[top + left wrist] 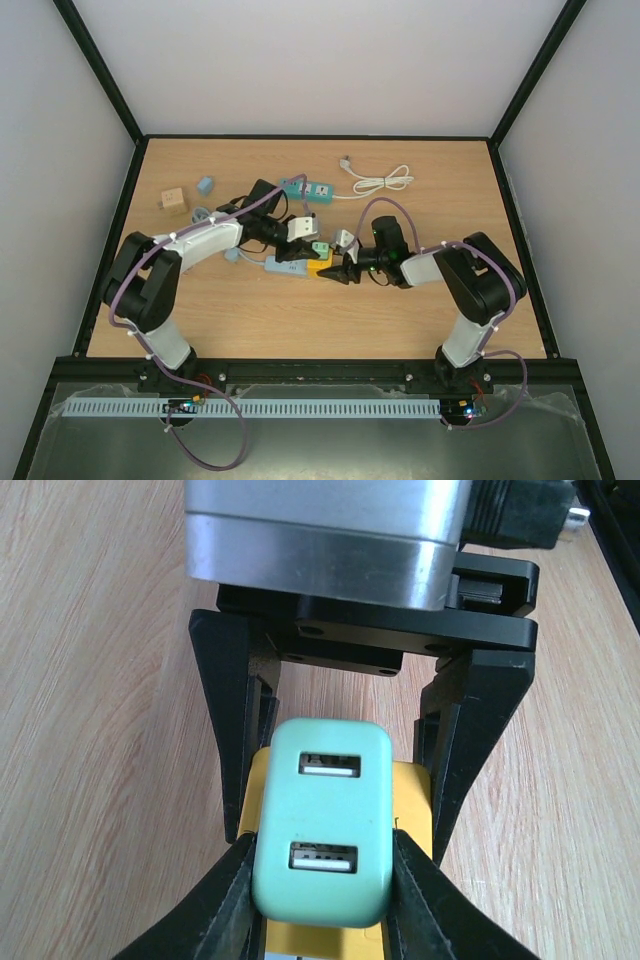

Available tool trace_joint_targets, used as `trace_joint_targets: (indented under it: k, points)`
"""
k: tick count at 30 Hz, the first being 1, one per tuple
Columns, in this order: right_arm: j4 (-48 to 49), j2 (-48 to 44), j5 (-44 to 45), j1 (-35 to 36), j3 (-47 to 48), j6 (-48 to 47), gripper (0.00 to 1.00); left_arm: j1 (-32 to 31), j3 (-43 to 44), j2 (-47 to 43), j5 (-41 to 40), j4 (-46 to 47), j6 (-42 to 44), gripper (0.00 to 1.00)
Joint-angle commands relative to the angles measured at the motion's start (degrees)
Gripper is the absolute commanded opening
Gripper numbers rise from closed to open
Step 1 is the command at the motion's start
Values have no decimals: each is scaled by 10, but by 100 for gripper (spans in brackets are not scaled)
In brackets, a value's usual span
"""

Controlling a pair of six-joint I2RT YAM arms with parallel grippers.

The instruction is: Pull the plug off the socket

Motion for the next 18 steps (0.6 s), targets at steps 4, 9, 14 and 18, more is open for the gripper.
trace_joint_targets:
  k: [4,9,14,18]
  points:
    - [-43,21,18,4,10,-2,1,4,25,-46,29,-8,47,16]
    - [-48,24,22,7,12,-3,1,21,27,-48,52,4,28,16]
    - [-52,26,23,9,13,-7,1,45,22,-54,89,21,-10,15]
    - [-56,27,26,10,15,-8,1,59,19,-56,108,26,-29,15]
